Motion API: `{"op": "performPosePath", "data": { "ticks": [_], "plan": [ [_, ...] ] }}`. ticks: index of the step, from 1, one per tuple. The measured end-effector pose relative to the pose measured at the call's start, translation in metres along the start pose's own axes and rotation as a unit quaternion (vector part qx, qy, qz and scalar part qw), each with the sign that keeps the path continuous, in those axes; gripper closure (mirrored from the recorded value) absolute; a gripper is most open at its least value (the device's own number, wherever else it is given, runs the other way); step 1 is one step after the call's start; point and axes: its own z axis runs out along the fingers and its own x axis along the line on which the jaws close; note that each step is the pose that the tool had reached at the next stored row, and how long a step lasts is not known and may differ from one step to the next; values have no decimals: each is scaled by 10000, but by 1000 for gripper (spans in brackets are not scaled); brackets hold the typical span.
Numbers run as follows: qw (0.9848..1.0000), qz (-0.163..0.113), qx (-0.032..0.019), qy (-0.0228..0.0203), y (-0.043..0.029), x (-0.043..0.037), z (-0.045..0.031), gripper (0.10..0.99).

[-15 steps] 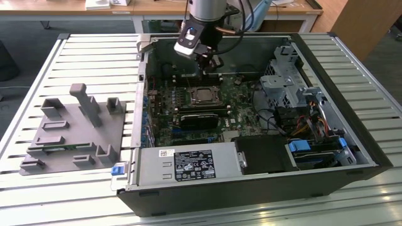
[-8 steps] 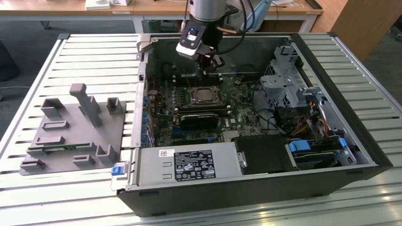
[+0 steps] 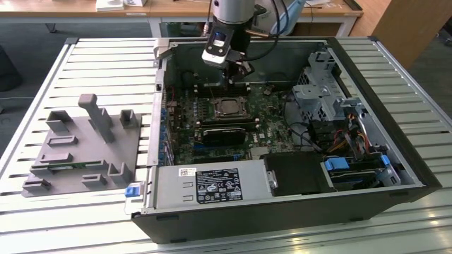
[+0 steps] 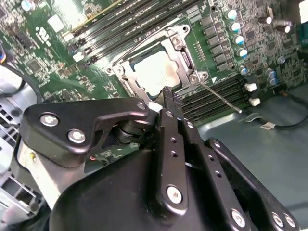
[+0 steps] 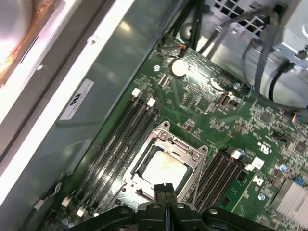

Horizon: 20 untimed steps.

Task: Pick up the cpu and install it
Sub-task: 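Install the first cpu locking lever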

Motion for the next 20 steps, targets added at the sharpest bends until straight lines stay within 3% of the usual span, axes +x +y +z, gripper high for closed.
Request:
{"op": "performPosePath", "data": {
  "ticks": [4,9,16,20],
  "plan": [
    [9995,-322,-6,7,0,0,0,980],
    [9974,-714,-13,16,-3,0,1,980],
    [9960,-889,-18,18,-67,-43,2,980],
    [9935,-1140,-21,23,-70,-47,7,980]
  ]
}}
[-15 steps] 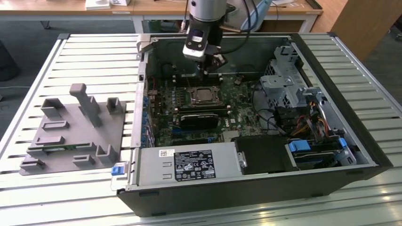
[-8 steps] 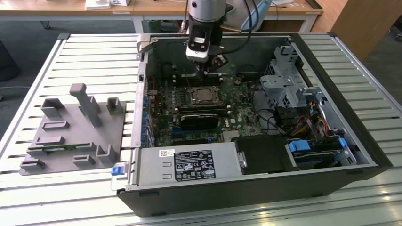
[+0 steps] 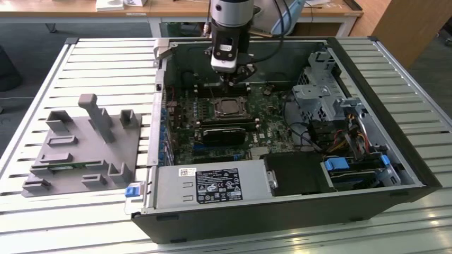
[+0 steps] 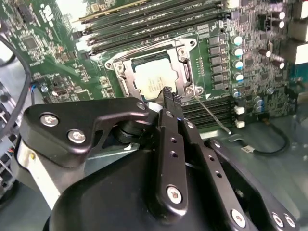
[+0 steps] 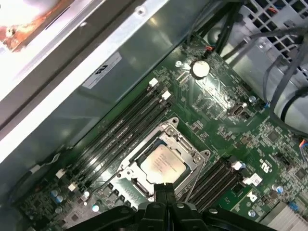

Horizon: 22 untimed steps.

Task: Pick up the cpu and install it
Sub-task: 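Install the first cpu locking lever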

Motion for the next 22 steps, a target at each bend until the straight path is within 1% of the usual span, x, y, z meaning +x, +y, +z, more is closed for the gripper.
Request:
{"op": "performPosePath", "data": {
  "ticks": [2,5,8,10,13,16,19,22],
  "plan": [
    [9998,-180,-3,4,0,0,3,980],
    [9990,-458,-8,10,0,0,9,980],
    [9974,-727,-13,16,0,0,17,980],
    [9959,-906,-16,20,0,0,22,980],
    [9930,-1182,-21,26,0,0,30,980],
    [9894,-1449,-25,32,-1,0,36,980],
    [9851,-1721,-30,38,-1,0,39,980],
    [9800,-1988,-35,44,-1,0,43,980]
  ]
}}
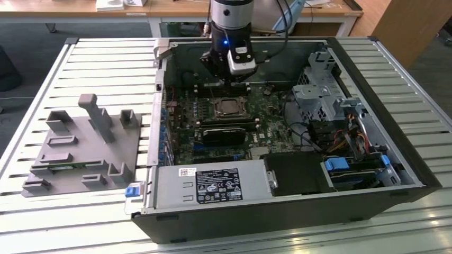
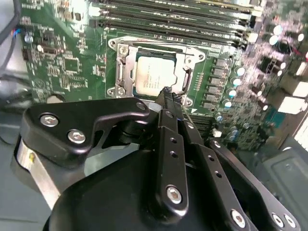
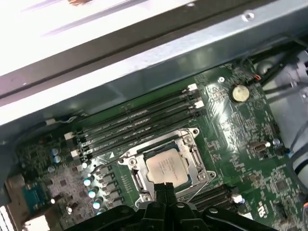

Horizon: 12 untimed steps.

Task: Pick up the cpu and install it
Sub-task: 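Install the first cpu locking lever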

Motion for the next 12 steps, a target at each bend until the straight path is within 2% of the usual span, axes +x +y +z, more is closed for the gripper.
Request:
{"op": "performPosePath", "data": {
  "ticks": [3,6,9,12],
  "plan": [
    [9996,-270,-4,6,0,0,3,980],
    [9985,-548,-9,12,0,0,7,980],
    [9967,-817,-14,18,0,0,10,980],
    [9942,-1076,-18,24,0,0,11,980]
  ]
}}
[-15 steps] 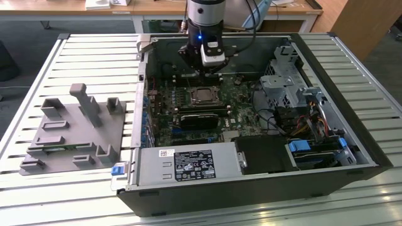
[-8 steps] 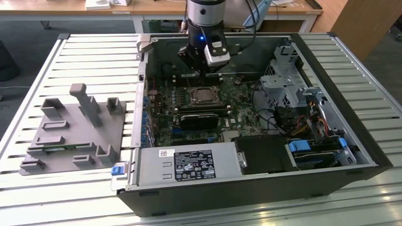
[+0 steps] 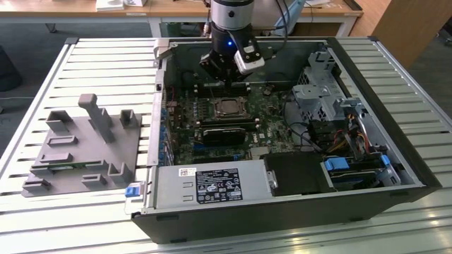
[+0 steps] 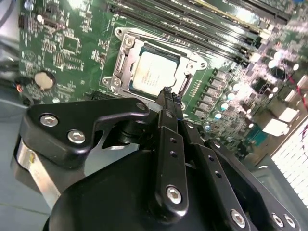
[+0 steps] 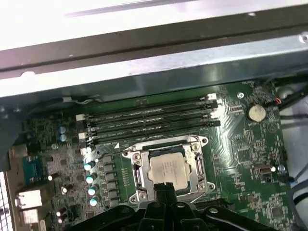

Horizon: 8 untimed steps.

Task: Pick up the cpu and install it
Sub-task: 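Install the first cpu locking lever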

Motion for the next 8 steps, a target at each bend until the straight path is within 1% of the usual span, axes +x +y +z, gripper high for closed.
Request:
{"op": "performPosePath", "data": {
  "ticks": [4,6,8],
  "plan": [
    [9995,-310,-6,7,0,0,1,980],
    [9989,-468,-9,10,0,0,2,980],
    [9980,-636,-12,14,0,0,2,980]
  ]
}}
